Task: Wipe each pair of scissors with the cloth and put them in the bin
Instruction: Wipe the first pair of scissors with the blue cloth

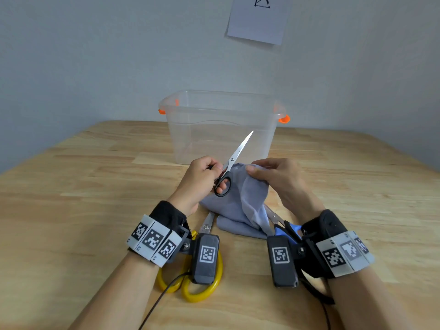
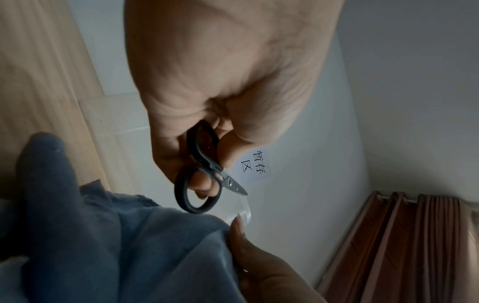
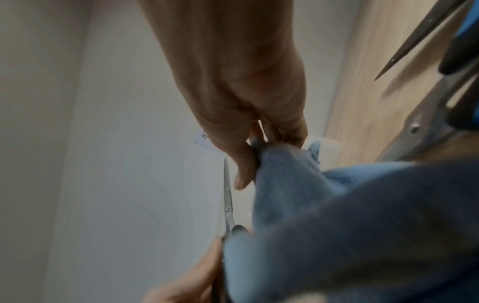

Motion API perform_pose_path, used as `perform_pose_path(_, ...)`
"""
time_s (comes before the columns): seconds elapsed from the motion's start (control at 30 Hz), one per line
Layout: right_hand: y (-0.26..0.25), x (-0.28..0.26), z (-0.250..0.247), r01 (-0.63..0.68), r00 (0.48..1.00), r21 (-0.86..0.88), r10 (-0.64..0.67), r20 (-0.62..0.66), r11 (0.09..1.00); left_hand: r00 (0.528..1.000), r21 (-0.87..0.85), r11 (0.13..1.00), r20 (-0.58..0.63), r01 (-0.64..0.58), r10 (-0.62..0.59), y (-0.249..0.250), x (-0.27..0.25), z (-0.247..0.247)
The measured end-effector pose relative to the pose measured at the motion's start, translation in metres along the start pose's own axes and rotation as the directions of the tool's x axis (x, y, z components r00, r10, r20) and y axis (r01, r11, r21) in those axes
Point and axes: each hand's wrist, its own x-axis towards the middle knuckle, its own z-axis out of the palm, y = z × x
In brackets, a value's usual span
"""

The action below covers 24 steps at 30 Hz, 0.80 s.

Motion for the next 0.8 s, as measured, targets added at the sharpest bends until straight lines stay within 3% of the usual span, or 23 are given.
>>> perform_pose_path(0.33,-0.0006,0.0008,-0.0006,-0.094,0.977,0.031,0.086,0.197,0.995,1.0,-0.017,1.0,0.008,0.004,-0.004,-0.0007,0.0007,-0.0002)
perform_pose_path(0.53,0.0013,0.0009,0.001,-0.095,0.985,-0.133,0.113,0.133,0.987,1.0,-0.015,1.0,0.012,0.005,-0.005,-0.0013,0.0011,-0.0003)
perform_pose_path(0.67,0.0014,0.0006,0.0003,-0.184,0.966,-0.06,0.192,0.176,0.981,1.0,-0.013,1.0,0.013,0.005,-0.005,-0.0014,0.0014,0.0002)
perform_pose_path(0.8,0.0038,0.004,-0.0001,-0.124,0.989,-0.16,0.136,0.063,0.979,1.0,-0.01,1.0,0.012,-0.001,0.001,-0.0016,0.0014,-0.0001)
